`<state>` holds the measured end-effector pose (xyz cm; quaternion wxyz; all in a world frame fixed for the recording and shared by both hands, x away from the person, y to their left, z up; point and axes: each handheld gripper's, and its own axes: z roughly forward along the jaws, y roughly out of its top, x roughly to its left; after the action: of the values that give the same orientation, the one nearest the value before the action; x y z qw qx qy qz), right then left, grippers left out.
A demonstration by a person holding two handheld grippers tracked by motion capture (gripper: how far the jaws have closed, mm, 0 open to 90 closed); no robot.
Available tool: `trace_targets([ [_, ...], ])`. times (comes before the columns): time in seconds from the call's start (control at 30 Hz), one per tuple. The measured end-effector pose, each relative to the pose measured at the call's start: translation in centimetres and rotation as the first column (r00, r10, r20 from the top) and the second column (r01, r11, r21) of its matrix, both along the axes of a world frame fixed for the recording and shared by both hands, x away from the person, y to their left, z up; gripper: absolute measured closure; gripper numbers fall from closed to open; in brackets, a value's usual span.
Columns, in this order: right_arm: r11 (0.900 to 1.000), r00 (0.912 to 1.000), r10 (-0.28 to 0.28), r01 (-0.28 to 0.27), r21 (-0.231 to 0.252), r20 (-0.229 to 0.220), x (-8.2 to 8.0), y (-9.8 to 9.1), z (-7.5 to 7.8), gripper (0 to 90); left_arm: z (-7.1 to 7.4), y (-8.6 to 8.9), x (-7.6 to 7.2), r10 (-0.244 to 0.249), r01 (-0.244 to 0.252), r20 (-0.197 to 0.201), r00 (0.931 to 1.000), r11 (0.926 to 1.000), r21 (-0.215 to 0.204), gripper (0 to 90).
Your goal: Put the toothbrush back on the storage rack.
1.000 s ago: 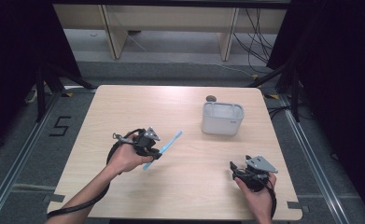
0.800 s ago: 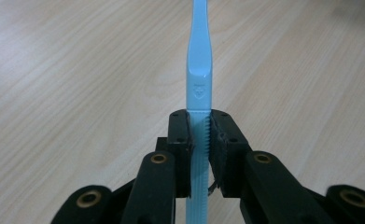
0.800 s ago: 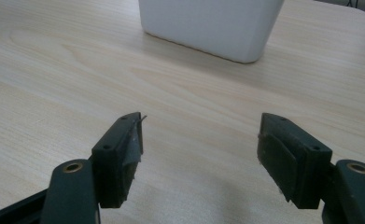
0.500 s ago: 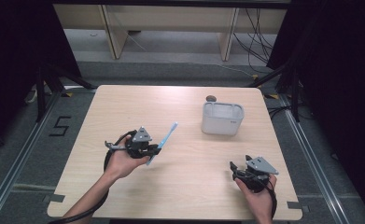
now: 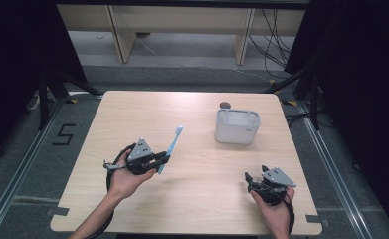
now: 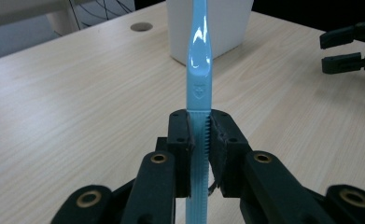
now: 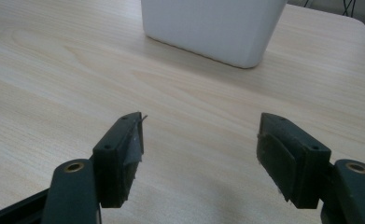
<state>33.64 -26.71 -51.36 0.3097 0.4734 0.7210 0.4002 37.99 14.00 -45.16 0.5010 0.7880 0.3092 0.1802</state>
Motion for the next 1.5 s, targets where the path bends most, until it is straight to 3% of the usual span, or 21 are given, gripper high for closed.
trace_targets([
  [0.27,0.9999,0.9999,0.009,-0.009,0.006,-0.005,0.0,-0.1,0.0,33.0,0.2,0.1,-0.9,0.017,-0.015,0.052,0.9985,0.9993,-0.033,78.6],
  [0.53,1.0,1.0,0.0,0.0,0.003,0.0,0.0,-0.1,0.0,33.0,-0.2,-0.3,-1.6,-0.005,0.026,0.159,0.9873,0.9913,-0.129,78.5],
  [0.63,1.0,1.0,-0.002,0.002,0.006,0.006,0.0,0.0,0.0,33.0,-0.4,-0.2,-1.7,0.009,0.018,0.175,0.9846,0.9883,-0.151,78.5],
  [0.67,0.9994,0.9996,-0.023,0.024,0.026,-0.014,-0.2,0.2,0.0,33.0,-0.4,-0.2,-1.7,0.014,0.016,0.179,0.9837,0.9867,-0.162,78.5],
  [0.7,0.9998,0.9997,0.002,-0.001,-0.018,0.024,0.1,-0.1,0.0,33.0,-0.5,-0.1,-1.8,0.02,0.012,0.182,0.9831,0.9849,-0.173,78.5],
  [0.87,0.9998,0.9997,-0.002,0.002,-0.022,0.025,0.1,-0.1,0.0,33.0,-0.8,0.3,-1.9,0.03,0.017,0.198,0.9797,0.9728,-0.231,78.5],
  [0.97,0.9997,0.9999,-0.014,0.014,0.022,0.002,-0.1,0.2,0.0,33.7,-0.9,0.4,-1.9,0.029,0.025,0.213,0.9766,0.9692,-0.245,78.5],
  [1.2,0.9984,0.9987,0.016,-0.019,0.054,0.047,-0.2,0.7,0.5,34.7,-1.2,0.5,-2.0,0.037,0.03,0.237,0.9709,0.9617,-0.272,78.5],
  [1.23,0.9981,0.9978,0.027,-0.031,0.053,0.06,-0.2,0.7,0.7,34.7,-1.3,0.4,-2.0,0.04,0.034,0.245,0.9687,0.9562,-0.291,78.5],
  [1.3,0.9965,0.9974,0.008,-0.014,0.082,0.072,-0.6,1.2,1.2,35.5,-1.4,0.5,-2.1,0.036,0.033,0.24,0.97,0.9599,-0.278,78.4],
  [1.33,0.9964,0.9947,0.037,-0.044,0.072,0.096,-0.5,1.2,1.4,36.1,-1.4,0.5,-2.1,0.037,0.033,0.242,0.9695,0.9596,-0.279,78.4],
  [1.37,0.9945,0.9939,0.041,-0.051,0.092,0.102,-0.7,1.6,1.9,38.5,-1.5,0.5,-2.1,0.037,0.032,0.24,0.9701,0.9599,-0.279,78.5],
  [1.5,0.9917,0.9889,0.077,-0.089,0.092,0.127,-0.7,2.3,2.4,41.5,-1.9,0.6,-2.1,0.039,0.035,0.248,0.9681,0.9577,-0.286,78.4],
])
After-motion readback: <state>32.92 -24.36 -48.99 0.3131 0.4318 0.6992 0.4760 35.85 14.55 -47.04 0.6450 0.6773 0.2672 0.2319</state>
